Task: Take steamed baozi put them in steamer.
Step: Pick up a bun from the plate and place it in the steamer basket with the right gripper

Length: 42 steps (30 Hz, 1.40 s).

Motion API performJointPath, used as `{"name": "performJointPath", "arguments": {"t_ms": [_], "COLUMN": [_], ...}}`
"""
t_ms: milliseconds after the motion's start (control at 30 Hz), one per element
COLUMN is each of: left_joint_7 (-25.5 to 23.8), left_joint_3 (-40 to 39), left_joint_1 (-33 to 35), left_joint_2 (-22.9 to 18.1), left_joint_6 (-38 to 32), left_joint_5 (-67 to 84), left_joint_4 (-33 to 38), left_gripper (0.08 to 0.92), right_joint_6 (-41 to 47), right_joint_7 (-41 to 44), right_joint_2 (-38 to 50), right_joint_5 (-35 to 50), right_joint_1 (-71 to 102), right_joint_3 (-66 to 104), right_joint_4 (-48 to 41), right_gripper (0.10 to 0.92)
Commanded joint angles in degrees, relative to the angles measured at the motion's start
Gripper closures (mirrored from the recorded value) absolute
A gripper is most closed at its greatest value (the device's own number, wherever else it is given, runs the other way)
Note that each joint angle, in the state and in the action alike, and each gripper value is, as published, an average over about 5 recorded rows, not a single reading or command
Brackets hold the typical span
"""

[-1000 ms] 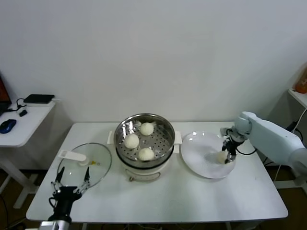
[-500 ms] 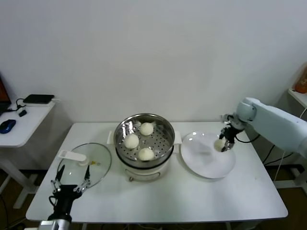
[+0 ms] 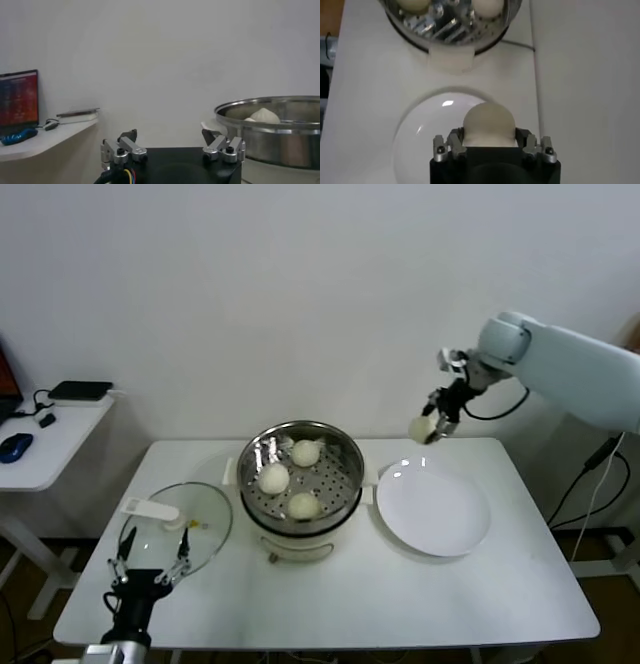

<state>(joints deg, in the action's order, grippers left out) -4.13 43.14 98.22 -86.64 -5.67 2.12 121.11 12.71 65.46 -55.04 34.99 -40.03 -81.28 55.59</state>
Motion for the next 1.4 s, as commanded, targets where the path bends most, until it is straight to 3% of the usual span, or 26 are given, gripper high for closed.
{"name": "performJointPath", "arguments": {"t_ms": [33, 400, 833, 1400], "left_joint_7": [0.03, 0.19, 0.19, 0.2], "left_joint_3": [0.1, 0.97, 0.95, 0.89], "left_joint_1": [0.06, 0.76, 0.6, 0.59], "left_joint_2": [-0.02, 0.04, 0.01, -0.03], "left_joint_6": [-0.03, -0.29, -0.11, -0.27], "left_joint_5": [0.05, 0.24, 0.26, 0.26], "left_joint_4": [0.29, 0.9, 0.7, 0.35], "left_gripper": [0.177, 0.177, 0.177, 0.177], "right_joint_6": [1.13, 2.77, 3.15, 3.07], "right_joint_7": [-0.61, -2.49, -3.18, -3.27], "right_joint_2": [-13.11, -20.86, -19.67, -18.86], "right_joint_5": [12.52, 9.08, 2.01, 0.53], "right_joint_1": [-7.36, 1.99, 9.9, 11.33], "right_joint_3": [-3.43, -0.22, 0.37, 0.4], "right_joint_4": [0.87, -0.04, -0.64, -1.97], "right_gripper": [0.355, 0.343, 0.338, 0.332]}}
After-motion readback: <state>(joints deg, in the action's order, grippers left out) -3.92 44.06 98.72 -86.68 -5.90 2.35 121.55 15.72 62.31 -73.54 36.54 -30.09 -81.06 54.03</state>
